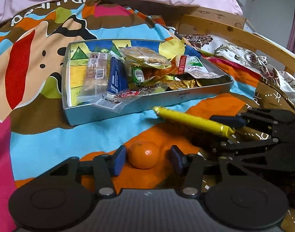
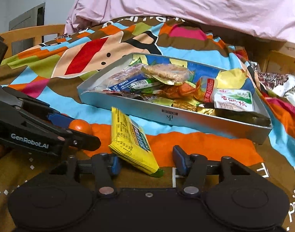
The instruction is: Organize snacks
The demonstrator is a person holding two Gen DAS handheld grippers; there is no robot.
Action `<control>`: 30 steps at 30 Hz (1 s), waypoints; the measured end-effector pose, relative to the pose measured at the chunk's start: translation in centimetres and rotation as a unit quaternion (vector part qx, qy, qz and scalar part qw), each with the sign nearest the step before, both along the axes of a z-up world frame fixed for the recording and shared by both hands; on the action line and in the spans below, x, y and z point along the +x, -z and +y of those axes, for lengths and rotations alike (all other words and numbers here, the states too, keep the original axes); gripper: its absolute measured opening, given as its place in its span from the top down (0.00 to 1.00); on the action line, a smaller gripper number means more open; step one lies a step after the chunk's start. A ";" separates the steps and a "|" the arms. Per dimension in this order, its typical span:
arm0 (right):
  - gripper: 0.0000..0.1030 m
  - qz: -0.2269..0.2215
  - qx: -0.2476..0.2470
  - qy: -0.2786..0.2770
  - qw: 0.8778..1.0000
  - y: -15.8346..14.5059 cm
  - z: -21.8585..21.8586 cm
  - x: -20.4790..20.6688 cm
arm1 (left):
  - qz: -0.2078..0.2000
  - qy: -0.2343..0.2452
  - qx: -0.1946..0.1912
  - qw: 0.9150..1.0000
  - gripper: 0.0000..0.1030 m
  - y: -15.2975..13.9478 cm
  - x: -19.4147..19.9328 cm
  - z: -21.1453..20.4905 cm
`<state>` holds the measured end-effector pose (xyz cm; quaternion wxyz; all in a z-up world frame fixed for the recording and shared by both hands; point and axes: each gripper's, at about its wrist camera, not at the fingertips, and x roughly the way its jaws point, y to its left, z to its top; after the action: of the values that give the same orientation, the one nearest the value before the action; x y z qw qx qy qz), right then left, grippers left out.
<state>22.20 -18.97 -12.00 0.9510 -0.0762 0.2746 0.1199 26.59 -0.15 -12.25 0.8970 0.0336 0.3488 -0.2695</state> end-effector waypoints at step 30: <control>0.86 -0.111 -0.070 -0.008 0.991 -7.0 -1.2 -7.8 | -0.022 -0.108 0.051 0.993 0.66 -7.4 -6.3 -3.1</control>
<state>14.38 -20.15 -5.02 0.9669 -0.1579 0.1747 0.0984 20.28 -3.28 -4.84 0.9254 0.0474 0.3437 -0.1524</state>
